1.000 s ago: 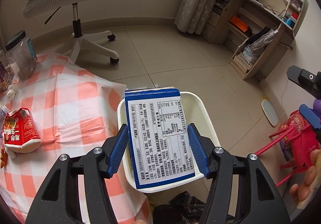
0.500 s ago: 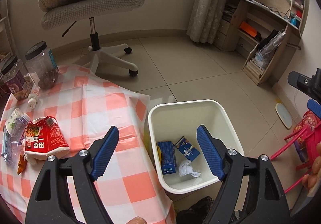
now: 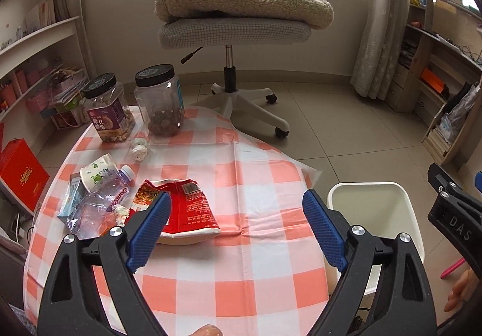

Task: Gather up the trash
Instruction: 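Move both open tools back over the table toward the remaining trash, then grasp the orange peel with the left tool while the right tool grasps the red chip bag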

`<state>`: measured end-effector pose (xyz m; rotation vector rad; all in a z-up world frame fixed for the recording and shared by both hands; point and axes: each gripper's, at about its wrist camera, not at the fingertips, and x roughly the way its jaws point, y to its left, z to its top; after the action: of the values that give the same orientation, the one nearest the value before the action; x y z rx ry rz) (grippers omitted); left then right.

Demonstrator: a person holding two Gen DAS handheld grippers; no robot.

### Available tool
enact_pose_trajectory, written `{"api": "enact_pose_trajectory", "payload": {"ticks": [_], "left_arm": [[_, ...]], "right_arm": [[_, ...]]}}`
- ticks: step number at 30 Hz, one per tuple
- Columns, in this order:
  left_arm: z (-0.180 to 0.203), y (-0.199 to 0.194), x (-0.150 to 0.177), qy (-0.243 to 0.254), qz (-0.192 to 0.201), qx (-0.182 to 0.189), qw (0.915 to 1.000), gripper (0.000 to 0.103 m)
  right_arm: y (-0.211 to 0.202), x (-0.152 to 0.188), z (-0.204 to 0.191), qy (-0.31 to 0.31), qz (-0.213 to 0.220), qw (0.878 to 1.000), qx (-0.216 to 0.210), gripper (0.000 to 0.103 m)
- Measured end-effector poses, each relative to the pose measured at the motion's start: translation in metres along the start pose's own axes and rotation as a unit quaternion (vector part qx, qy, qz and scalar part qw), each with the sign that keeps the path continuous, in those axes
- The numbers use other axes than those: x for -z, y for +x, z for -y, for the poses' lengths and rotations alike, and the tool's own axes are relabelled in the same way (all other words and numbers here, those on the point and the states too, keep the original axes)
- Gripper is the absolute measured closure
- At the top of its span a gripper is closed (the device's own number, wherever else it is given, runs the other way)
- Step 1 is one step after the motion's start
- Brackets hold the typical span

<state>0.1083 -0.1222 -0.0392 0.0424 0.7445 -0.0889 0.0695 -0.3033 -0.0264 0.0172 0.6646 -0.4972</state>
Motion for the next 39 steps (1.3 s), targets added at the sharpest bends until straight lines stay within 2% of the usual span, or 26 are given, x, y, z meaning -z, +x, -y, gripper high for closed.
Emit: {"api": "enact_pose_trajectory", "payload": {"ticks": [10, 18, 23, 25, 27, 30, 32, 36, 39], "left_arm": [[-0.065, 0.004, 0.0, -0.036, -0.027, -0.053, 0.9976, 0.017], [-0.133, 0.041, 0.006, -0.072, -0.101, -0.098, 0.9874, 0.017], [-0.172, 0.072, 0.008, -0.029, -0.121, -0.16, 0.9792, 0.017], [-0.189, 0.086, 0.011, -0.017, -0.152, -0.169, 0.9737, 0.017], [-0.207, 0.093, 0.015, -0.032, -0.19, -0.138, 0.9715, 0.017], [-0.221, 0.103, 0.028, -0.055, -0.261, -0.041, 0.963, 0.018], [-0.22, 0.107, 0.038, -0.05, -0.288, -0.002, 0.9565, 0.024], [-0.213, 0.118, 0.051, -0.017, -0.298, -0.002, 0.9545, 0.027], [-0.21, 0.133, 0.06, -0.012, -0.311, 0.003, 0.9505, 0.035]], "right_arm": [[-0.01, 0.006, -0.074, -0.033, -0.014, 0.998, -0.054, 0.007], [-0.005, 0.011, -0.115, -0.041, -0.049, 0.994, -0.093, 0.007], [0.0, 0.014, -0.138, -0.044, -0.078, 0.989, -0.118, 0.007], [0.002, 0.016, -0.146, -0.05, -0.084, 0.988, -0.122, 0.007], [0.005, 0.017, -0.155, -0.056, -0.092, 0.986, -0.128, 0.007], [0.013, 0.019, -0.166, -0.053, -0.115, 0.982, -0.143, 0.007], [0.019, 0.022, -0.17, -0.044, -0.132, 0.978, -0.154, 0.007], [0.025, 0.024, -0.179, -0.034, -0.152, 0.974, -0.167, 0.007], [0.03, 0.027, -0.186, -0.039, -0.16, 0.973, -0.165, 0.007]]}}
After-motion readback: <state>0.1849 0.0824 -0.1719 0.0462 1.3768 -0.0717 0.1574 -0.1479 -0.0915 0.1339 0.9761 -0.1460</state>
